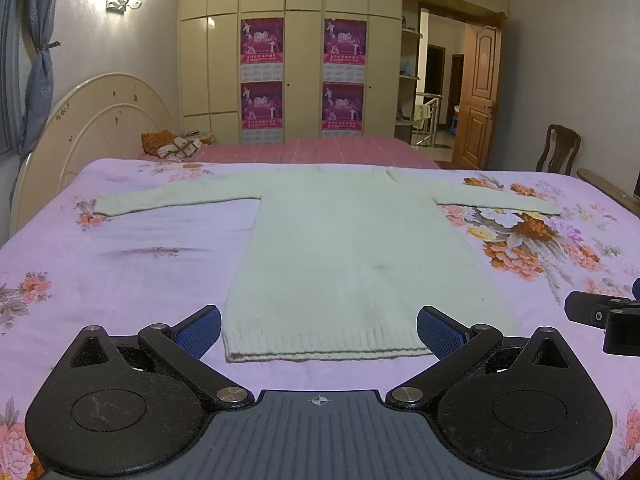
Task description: Fold small clothes
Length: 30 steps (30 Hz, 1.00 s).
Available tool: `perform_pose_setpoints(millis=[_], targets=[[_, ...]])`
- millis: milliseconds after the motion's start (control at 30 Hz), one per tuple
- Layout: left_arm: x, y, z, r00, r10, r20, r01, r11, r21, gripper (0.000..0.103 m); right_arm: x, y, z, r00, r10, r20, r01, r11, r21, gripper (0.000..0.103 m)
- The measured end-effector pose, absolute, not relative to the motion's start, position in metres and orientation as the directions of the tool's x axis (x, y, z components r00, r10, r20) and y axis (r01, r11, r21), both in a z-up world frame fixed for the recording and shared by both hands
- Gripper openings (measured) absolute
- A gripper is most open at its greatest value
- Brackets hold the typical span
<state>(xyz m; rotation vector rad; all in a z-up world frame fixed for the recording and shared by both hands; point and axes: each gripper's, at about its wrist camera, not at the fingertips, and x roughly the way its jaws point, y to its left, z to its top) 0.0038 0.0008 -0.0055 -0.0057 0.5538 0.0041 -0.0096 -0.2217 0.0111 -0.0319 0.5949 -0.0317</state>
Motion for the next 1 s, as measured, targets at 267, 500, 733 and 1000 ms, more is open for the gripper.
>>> perform_pose_setpoints(millis=[267,500,733,1000], targets=[[0.0058,-0.0004,-0.0086,0.847,0.003,-0.531,-0.004,1.0,0.0,0.103,-0.0085,-0.2212,0.0103,0.826,-0.038,-0.562,0.02,0.999,-0.038,0.102],[0.0068,-0.0001,-0.0097,0.846,0.001,-0.534,-0.002,1.0,-0.001,0.103,-0.0085,-0.221,0.0101,0.826,-0.038,-0.562,0.021,0.999,-0.038,0.102],[0.0069,0.0001,-0.01,0.846,0.001,-0.533,-0.002,1.0,-0.002,0.103,-0.0081,-0.2211,0.0103,0.826,-0.038,-0.563,0.021,0.999,-0.037,0.102],[0.0084,0.0014,-0.0101,0.844,0.001,-0.536,-0.002,1.0,-0.002,0.103,-0.0065,-0.2203,0.0066,0.824,-0.039,-0.565,0.019,0.999,-0.042,0.102]])
